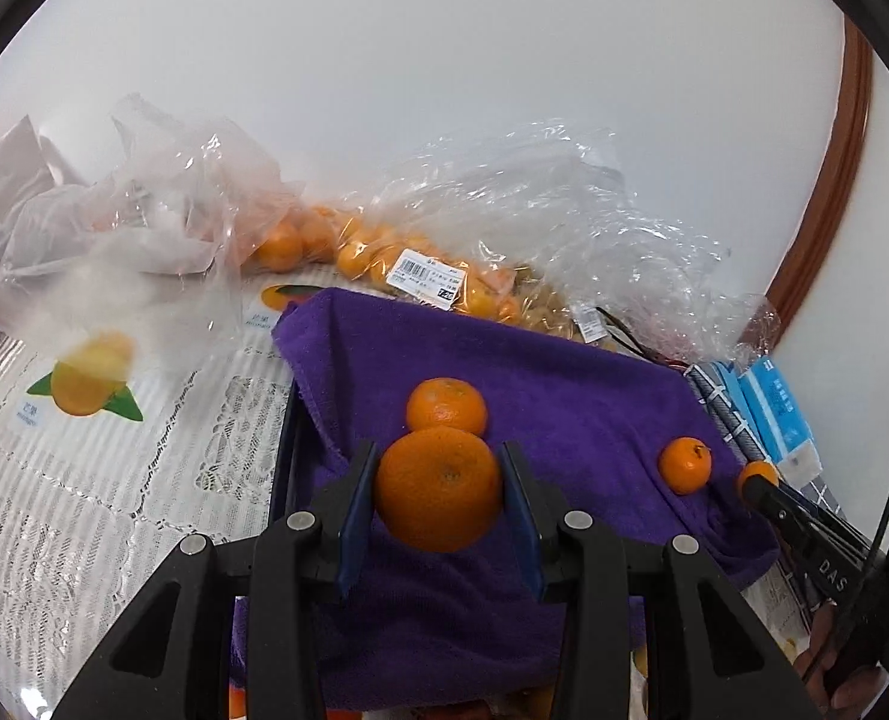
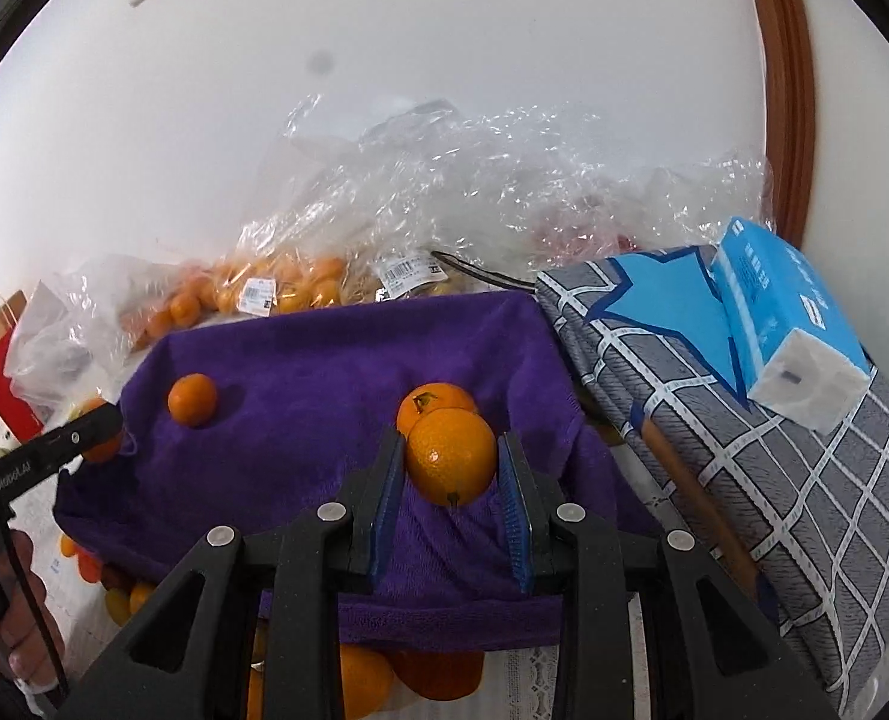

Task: Organize fruits
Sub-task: 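Lower and open the right gripper on the towel while the left gripper releases its orange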

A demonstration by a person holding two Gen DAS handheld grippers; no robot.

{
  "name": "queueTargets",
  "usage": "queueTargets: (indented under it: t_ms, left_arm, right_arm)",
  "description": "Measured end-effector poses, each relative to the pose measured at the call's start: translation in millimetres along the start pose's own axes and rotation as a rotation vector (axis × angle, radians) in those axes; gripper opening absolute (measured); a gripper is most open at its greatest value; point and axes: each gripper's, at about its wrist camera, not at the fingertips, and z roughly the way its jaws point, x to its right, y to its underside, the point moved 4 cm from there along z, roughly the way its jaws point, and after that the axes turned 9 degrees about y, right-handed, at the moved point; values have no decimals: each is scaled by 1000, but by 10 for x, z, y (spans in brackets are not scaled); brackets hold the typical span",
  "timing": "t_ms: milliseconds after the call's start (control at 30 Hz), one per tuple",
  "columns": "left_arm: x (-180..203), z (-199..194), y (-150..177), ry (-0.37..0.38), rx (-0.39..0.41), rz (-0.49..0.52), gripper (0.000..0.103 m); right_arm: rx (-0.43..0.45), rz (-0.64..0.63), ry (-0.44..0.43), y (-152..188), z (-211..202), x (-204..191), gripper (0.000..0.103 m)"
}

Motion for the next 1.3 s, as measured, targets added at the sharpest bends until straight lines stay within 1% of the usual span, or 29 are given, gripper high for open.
queueTargets:
  t_ms: [133,200,300,600,767,1000,1200,1267,1300]
  left_arm:
    - [45,50,48,2,-15,17,38]
    - [95,89,78,-13,-30,49,38]
    - [142,117,101,-8,-44,68,38]
    - [105,168,109,-9,-70,41,38]
    - [114,175,107,-21,-73,51,38]
    - [131,188,101,-21,-77,58,38]
    - [145,189,109,-25,-78,70,39]
    - [155,183,109,-18,-75,73,41]
    - [159,178,109,-15,-73,74,42]
  right_arm:
    - [-22,-16,-15,40,57,-73,31]
    - [-30,-27,-11,51,84,-106,31]
    - [-37,-48,-6,70,103,-154,31]
    - [-49,-59,14,107,156,-169,31]
    - [-94,-59,15,155,261,-170,31]
    - [-119,-52,18,176,309,-144,31]
    - [-122,-50,24,174,308,-143,31]
    - [-115,-54,30,167,288,-155,32]
    - [-109,-55,32,164,276,-159,36]
